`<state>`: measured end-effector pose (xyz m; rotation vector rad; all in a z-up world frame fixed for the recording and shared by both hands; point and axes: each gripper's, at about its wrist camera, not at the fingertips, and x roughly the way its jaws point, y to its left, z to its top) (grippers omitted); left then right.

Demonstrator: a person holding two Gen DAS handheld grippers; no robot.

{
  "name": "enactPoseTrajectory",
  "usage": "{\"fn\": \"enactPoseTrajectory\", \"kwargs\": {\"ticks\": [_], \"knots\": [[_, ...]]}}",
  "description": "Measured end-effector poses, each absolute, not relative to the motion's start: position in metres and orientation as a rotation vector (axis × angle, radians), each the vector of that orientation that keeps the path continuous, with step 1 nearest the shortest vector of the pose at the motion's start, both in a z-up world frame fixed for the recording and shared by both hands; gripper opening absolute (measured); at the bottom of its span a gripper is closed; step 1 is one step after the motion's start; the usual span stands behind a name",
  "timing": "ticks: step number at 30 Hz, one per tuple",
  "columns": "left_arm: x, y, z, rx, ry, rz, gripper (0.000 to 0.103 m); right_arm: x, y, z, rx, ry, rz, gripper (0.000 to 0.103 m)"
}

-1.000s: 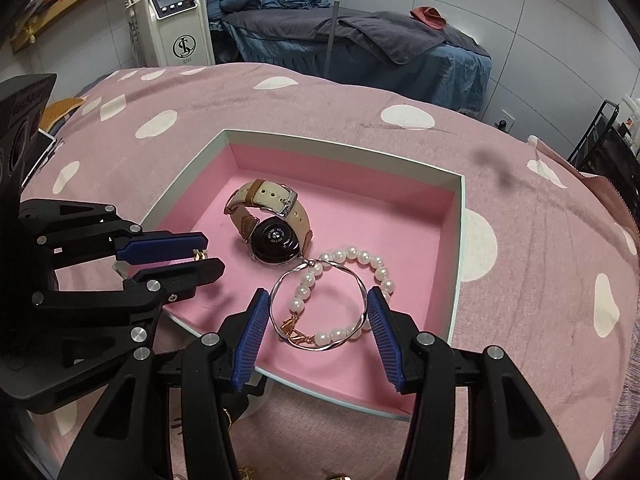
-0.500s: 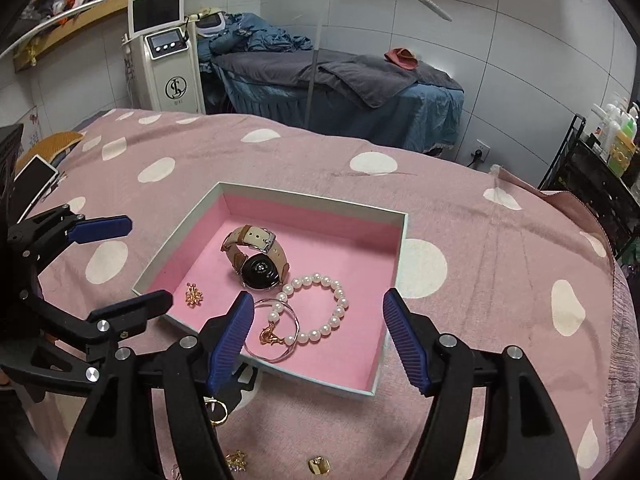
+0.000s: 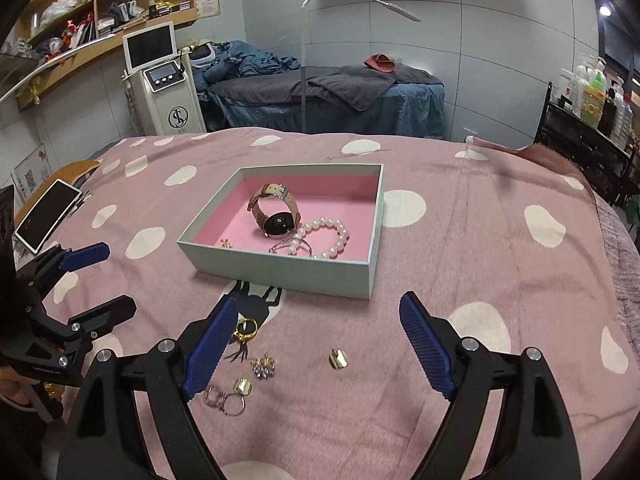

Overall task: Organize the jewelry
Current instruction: 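Withdraw both open tools from the box toward the remaining jewelry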

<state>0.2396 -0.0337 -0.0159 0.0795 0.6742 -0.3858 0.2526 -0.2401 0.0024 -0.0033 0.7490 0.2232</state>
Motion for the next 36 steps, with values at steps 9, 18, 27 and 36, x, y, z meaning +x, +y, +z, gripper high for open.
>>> {"fn": "enactPoseTrajectory", "kwargs": {"ticks": [9,18,27,36], "knots": [[0.207,-0.051,-0.034,0.118,0.702,-0.405,0.097,0.220,-0.252,-0.014,0.016,0.764,0.209,0.081],[0.190,-0.073,-0.048,0.168,0.711,-0.435,0.097,0.198,-0.252,-0.032,-0.082,0.780,0.196,0.081],[0.192,-0.097,-0.056,0.222,0.741,-0.495,0.074,0.191,-0.250,-0.042,-0.122,0.808,0.228,0.068],[0.212,-0.107,-0.068,0.302,0.785,-0.566,0.055,0.193,-0.245,-0.044,-0.135,0.823,0.260,0.067]]}}
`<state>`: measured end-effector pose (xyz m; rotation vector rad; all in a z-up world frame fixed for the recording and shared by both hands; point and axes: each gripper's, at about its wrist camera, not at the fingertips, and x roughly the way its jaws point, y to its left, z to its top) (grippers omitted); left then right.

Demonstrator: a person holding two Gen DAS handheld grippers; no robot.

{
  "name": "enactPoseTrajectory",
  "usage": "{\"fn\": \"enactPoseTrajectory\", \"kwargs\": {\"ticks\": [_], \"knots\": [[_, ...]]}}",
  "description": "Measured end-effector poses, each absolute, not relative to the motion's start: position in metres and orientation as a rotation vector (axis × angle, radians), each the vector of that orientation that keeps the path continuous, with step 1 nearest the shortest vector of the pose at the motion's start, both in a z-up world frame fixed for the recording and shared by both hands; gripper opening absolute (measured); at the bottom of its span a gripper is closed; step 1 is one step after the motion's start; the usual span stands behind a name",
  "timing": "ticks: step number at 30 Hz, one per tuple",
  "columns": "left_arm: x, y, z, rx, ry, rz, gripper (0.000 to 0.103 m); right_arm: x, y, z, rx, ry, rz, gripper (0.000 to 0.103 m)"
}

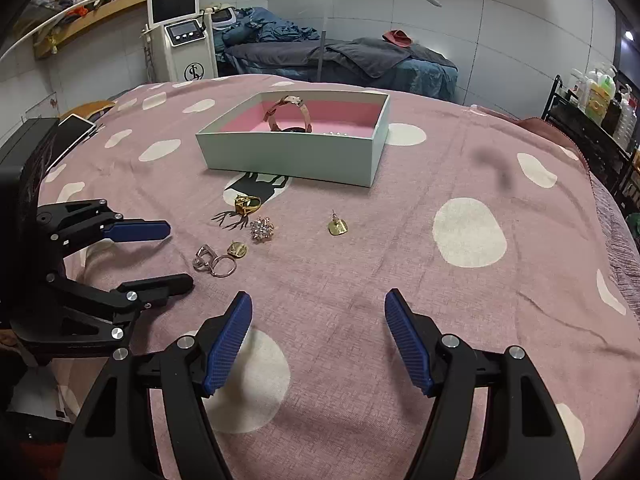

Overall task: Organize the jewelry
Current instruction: 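Withdraw both open tools from the box toward the remaining jewelry, then grasp the silver ring with the left tool while the right tool grasps the gold pendant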

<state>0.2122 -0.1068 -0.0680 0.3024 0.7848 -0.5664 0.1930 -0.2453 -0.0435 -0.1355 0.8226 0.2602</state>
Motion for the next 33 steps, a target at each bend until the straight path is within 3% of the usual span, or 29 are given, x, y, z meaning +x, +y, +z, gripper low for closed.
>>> {"fn": "enactPoseTrajectory", "kwargs": {"ticks": [2,9,13,26,33], "knots": [[0.219,-0.110,-0.067,0.313,0.793,-0.586,0.054,0.196,-0.244,-0.044,-0.132,0.832,0.270,0.065],[0.227,-0.120,-0.068,0.326,0.793,-0.670,0.029,0.212,-0.245,-0.044,-0.125,0.864,0.276,0.062],[0.225,-0.122,-0.068,0.316,0.793,-0.685,0.020,0.223,-0.245,-0.046,-0.121,0.884,0.282,0.060],[0.224,-0.112,-0.069,0.256,0.799,-0.668,0.019,0.267,-0.240,-0.055,-0.111,0.951,0.258,0.037],[0.225,-0.110,-0.069,0.238,0.799,-0.657,0.019,0.274,-0.240,-0.057,-0.103,0.952,0.244,0.015]]}}
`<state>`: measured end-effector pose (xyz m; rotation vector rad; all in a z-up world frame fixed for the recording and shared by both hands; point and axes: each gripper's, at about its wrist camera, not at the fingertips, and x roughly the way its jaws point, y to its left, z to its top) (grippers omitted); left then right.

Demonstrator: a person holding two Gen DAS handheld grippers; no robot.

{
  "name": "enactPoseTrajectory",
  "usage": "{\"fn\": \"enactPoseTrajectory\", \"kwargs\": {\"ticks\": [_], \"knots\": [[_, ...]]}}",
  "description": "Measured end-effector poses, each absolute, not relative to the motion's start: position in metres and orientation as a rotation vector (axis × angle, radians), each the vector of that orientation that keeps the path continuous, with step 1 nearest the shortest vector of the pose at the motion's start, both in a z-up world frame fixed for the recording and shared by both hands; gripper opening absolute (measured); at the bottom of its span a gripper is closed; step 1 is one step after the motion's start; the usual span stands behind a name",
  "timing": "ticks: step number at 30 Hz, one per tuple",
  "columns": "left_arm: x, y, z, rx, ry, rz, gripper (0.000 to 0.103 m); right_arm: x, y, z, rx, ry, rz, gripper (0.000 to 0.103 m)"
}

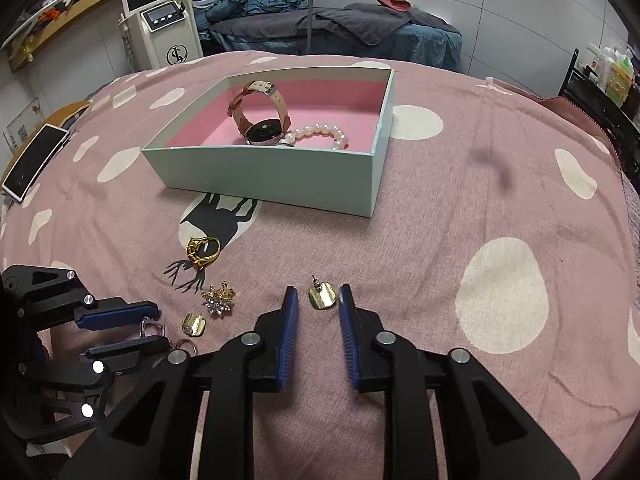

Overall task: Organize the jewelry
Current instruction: 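Grasp the silver ring with the left tool while the right tool grasps the gold pendant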

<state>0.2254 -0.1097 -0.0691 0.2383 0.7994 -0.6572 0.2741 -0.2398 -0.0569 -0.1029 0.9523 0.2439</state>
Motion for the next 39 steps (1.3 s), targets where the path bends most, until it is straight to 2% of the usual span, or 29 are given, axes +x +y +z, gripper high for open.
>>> {"fn": "enactPoseTrajectory", "kwargs": {"ticks": [26,39], "knots": [[0.219,-0.081,-0.049,0.176,0.750,-0.622,0.019,0.242,-0.232,-0.028,-0.022,0.869,0.362,0.013],[0.268,-0.075,-0.011,0.149,0.706,-0.592,0.019,0.260,-0.210,0.013,-0.044,0.799,0.415,0.013]]}}
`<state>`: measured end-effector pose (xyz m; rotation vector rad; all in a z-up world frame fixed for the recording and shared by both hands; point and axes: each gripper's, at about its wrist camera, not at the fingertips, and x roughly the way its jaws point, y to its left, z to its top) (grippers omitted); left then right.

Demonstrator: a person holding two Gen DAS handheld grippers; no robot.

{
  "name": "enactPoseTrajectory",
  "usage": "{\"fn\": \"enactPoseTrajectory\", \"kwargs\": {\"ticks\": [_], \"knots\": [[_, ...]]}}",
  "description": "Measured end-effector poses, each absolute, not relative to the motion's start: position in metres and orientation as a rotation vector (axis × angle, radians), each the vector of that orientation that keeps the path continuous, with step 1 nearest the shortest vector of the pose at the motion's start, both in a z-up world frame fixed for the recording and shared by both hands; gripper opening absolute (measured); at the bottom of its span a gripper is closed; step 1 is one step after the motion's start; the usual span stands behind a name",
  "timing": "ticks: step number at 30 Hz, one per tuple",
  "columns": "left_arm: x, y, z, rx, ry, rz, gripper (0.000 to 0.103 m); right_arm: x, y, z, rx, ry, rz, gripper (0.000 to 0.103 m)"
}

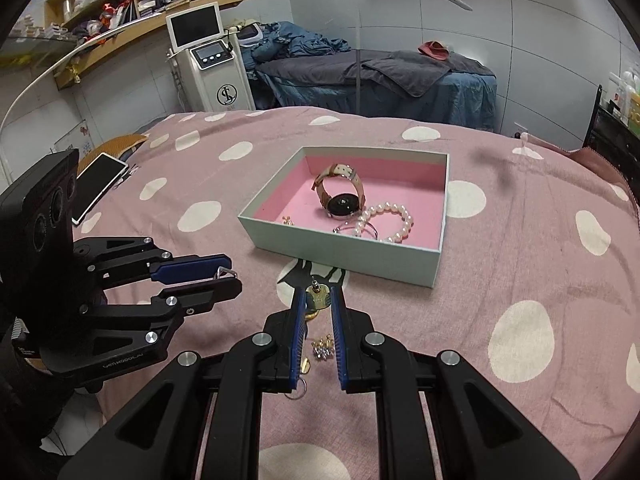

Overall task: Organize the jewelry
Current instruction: 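Grasp the silver ring with the left tool while the right tool grasps the gold pendant, then release the silver ring into the box with the left tool while the right tool carries the pendant in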

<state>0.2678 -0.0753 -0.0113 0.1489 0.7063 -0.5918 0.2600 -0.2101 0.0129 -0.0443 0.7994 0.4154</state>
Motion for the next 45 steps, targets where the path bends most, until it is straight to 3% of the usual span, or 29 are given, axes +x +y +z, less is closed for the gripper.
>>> {"fn": "enactPoseTrajectory", "kwargs": {"ticks": [17,41,42,44,45], "knots": [[0.376,-0.094,-0.024,0.156,0.833,-0.504,0.019,0.361,-0.210,0.001,-0.012,0.888,0.310,0.013],[0.382,-0.095,-0.037,0.167,0.853,-0.483,0.020,0.373,-0.201,-0.030,-0.132,0.937,0.261,0.013],[0.381,-0.094,-0.035,0.168,0.845,-0.479,0.022,0.373,-0.201,-0.029,-0.134,0.931,0.260,0.014],[0.377,-0.091,-0.029,0.171,0.821,-0.462,0.038,0.370,-0.201,-0.024,-0.148,0.904,0.254,0.016],[0.373,-0.088,-0.024,0.172,0.795,-0.450,0.052,0.367,-0.202,-0.020,-0.153,0.884,0.253,0.021]]}}
